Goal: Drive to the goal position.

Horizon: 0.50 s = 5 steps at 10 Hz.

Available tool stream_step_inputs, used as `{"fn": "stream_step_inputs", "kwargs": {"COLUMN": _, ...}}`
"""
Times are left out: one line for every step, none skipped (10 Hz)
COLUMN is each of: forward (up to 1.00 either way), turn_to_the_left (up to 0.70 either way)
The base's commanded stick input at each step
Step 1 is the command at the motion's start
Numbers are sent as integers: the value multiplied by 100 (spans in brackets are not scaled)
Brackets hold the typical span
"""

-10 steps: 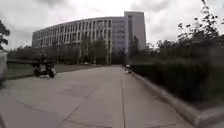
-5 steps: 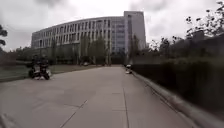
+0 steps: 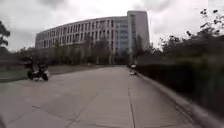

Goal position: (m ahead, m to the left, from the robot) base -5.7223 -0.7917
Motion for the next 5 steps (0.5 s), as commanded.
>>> {"fn": "stream_step_inputs", "kwargs": {"forward": 0, "turn_to_the_left": 0}}
{"fn": "stream_step_inputs", "kwargs": {"forward": 0, "turn_to_the_left": 0}}
{"fn": "stream_step_inputs", "kwargs": {"forward": 0, "turn_to_the_left": 0}}
{"fn": "stream_step_inputs", "kwargs": {"forward": 0, "turn_to_the_left": 0}}
{"fn": "stream_step_inputs", "kwargs": {"forward": 0, "turn_to_the_left": 0}}
